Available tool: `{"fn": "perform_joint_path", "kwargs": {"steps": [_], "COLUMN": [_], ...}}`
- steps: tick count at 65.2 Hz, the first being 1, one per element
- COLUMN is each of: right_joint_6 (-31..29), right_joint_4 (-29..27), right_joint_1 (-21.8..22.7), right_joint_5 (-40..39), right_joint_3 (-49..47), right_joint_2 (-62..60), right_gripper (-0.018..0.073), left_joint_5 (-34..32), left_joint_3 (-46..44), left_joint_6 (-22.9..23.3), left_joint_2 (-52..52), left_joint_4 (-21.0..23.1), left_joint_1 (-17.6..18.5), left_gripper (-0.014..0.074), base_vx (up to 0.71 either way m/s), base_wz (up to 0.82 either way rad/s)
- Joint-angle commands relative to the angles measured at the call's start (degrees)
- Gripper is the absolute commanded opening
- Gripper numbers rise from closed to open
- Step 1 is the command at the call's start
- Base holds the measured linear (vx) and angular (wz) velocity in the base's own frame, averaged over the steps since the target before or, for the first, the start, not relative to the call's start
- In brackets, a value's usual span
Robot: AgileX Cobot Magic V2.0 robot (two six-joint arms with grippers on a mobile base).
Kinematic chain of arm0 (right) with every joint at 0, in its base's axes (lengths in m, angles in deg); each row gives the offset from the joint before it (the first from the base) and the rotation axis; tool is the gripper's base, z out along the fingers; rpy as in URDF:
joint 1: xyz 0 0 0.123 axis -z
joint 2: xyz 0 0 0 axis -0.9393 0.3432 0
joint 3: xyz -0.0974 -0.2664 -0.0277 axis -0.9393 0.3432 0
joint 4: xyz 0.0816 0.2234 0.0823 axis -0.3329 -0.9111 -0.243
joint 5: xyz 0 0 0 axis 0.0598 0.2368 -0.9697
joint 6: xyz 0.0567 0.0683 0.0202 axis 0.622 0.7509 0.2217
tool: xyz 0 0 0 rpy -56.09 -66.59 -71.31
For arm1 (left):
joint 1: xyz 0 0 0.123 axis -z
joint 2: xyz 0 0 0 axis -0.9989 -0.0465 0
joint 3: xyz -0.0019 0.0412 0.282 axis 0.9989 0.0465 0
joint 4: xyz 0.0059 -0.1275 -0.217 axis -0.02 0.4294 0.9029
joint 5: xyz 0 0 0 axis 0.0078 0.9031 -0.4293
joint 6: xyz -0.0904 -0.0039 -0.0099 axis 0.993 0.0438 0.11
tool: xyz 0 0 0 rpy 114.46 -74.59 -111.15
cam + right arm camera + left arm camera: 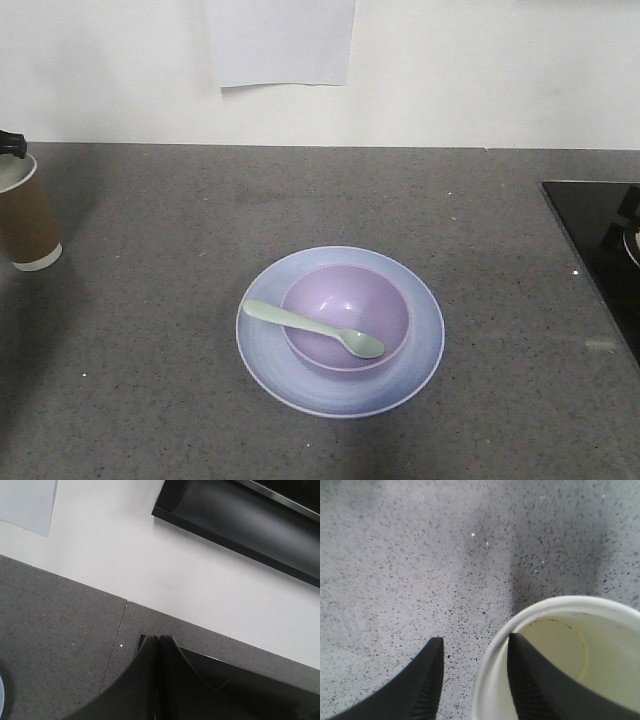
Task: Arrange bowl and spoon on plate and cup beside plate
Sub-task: 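Move the left gripper over the paper cup and grasp its rim, then lift the paper cup and set it down beside the plate with the left gripper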
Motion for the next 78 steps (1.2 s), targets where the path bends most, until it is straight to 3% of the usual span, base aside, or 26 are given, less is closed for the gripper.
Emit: {"fn": "perform_joint_path", "kwargs": {"steps": [1, 13, 28, 41, 63, 69, 78], "right_joint_6": [-0.28, -0.28, -0.28, -0.28, -0.28, -0.22, -0.03], "right_joint_4": [1.28, 1.06, -0.05, -0.10, -1.65, -1.79, -2.41], "right_joint_1": [0.04, 0.04, 0.04, 0.04, 0.04, 0.04, 0.04], "right_joint_5": [-0.96, -0.89, -0.89, -0.89, -0.63, -0.58, -0.20], "right_joint_3": [-1.30, -1.30, -1.30, -1.30, -1.30, -1.30, -1.30], "right_joint_2": [-0.73, -0.73, -0.73, -0.73, -0.73, -0.54, 0.06], "right_gripper": [-0.0006, -0.0006, -0.0006, -0.0006, -0.0006, -0.0006, -0.0006], "left_joint_5": [-1.90, -1.84, -1.79, -2.41, -0.30, 2.02, 2.78], "left_joint_3": [-1.53, -1.53, -1.53, -1.53, -1.53, -1.53, -1.26], "left_joint_6": [0.32, 0.19, -1.39, -3.93, -11.75, -13.12, -13.79], "left_joint_2": [2.71, 2.65, 2.70, 3.39, 13.06, 16.82, 21.07], "left_joint_4": [-0.25, -0.20, 1.61, 8.07, 25.72, 28.03, 28.15], "left_joint_1": [0.05, 0.05, 0.05, 0.05, 0.64, 1.70, 4.96], "left_gripper": [0.0288, 0.0216, -0.0011, -0.0009, -0.0007, -0.0007, -0.0007], "base_vx": [0.00, 0.00, 0.00, 0.00, 0.00, 0.00, 0.00], "base_wz": [0.00, 0.00, 0.00, 0.00, 0.00, 0.00, 0.00]}}
